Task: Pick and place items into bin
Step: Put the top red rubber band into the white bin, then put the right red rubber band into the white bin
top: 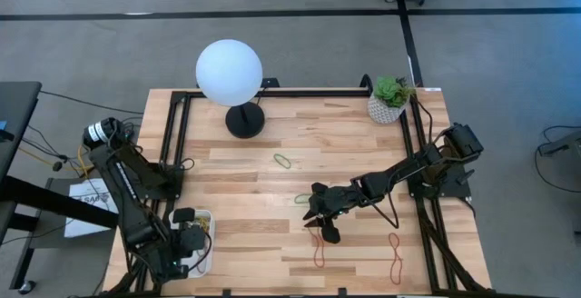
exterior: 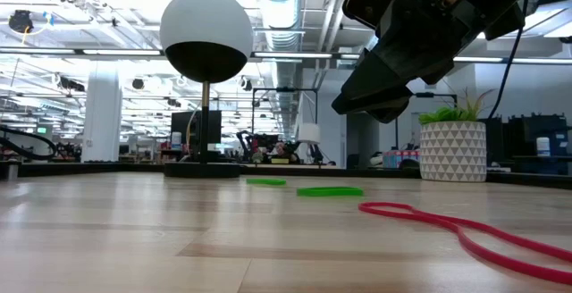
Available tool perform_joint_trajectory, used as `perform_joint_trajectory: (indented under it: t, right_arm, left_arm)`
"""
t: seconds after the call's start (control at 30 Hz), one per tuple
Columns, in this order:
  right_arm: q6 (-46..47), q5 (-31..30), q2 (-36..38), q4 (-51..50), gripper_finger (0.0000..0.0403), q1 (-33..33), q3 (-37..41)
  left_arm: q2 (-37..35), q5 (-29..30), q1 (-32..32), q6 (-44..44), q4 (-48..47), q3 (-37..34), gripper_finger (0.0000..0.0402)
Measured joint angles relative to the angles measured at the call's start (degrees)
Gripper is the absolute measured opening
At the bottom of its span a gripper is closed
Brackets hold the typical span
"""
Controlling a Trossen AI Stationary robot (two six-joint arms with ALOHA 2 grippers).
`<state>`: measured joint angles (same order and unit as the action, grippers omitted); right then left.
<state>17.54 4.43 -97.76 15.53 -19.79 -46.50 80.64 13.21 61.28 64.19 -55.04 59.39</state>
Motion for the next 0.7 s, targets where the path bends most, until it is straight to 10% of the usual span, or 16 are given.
perform_joint_trajectory:
  t: [0.7]
  right_arm:
    - [14.92,-0.44,0.0,-3.98,0.0102,-0.09,0.0]
  left_arm:
    - [0.0,10.79,-4.46,-7.7,2.07,-2.03,0.0061]
